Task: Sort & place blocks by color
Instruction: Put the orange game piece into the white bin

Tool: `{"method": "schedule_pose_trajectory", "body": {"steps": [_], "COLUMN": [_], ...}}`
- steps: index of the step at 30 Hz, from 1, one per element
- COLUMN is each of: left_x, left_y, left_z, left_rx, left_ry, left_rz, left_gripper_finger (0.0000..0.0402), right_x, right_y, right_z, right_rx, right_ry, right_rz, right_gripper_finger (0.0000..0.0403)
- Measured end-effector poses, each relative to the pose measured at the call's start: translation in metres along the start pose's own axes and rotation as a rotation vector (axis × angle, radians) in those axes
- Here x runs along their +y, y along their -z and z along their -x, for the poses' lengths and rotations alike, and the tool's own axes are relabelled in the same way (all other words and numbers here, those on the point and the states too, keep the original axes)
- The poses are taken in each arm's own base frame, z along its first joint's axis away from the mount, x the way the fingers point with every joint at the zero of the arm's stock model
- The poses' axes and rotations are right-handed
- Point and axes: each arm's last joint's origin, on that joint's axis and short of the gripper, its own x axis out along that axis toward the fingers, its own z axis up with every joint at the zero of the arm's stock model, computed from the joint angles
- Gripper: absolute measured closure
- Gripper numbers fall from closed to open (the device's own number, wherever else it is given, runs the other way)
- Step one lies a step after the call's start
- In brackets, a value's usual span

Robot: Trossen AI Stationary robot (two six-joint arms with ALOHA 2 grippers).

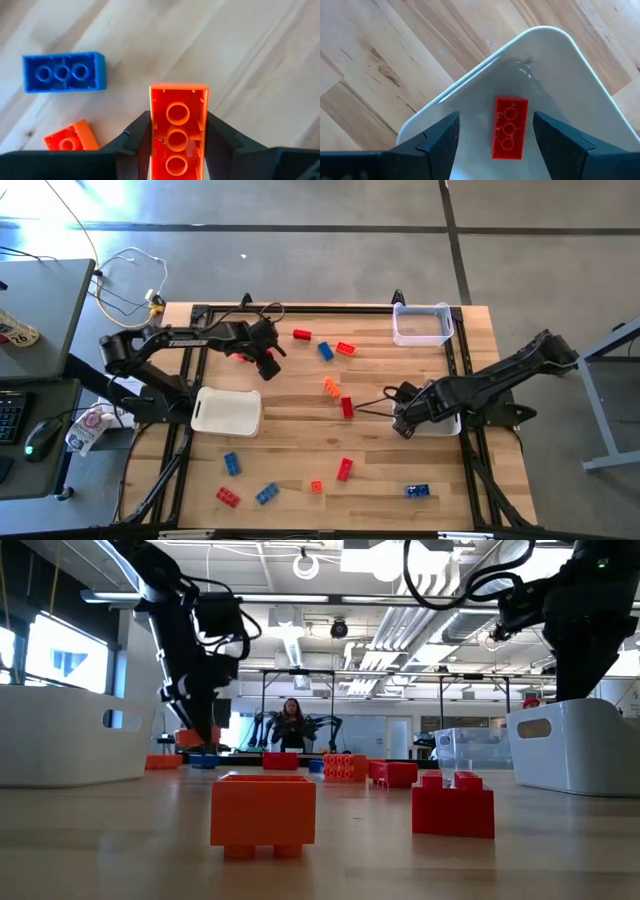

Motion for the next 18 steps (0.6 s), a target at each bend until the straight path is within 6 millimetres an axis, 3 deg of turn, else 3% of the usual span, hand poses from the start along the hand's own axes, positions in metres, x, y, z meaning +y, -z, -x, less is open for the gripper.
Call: {"method": "schedule_pose_trajectory", "body": {"steps": [8, 18], "left_x": [-0.01, -0.024], "left_y": [0.005, 0.031], "left_z": [0.031, 0.073], "left_rx": [-0.081, -0.098], "left_ry": [0.079, 0.13], "left_rz": [-0.004, -0.019], "left_gripper_finger": [0.0292, 0.0292], "right_x": [-0.009, -0.007], "right_y": [0.001, -0.009], "right_z": [0.016, 0.035], "right_rx": [-0.053, -0.268], "right_ry": [-0.069, -0.217], "right_rz": [-0.055, -0.003], "right_gripper_finger": [0.0165, 0.0165]}}
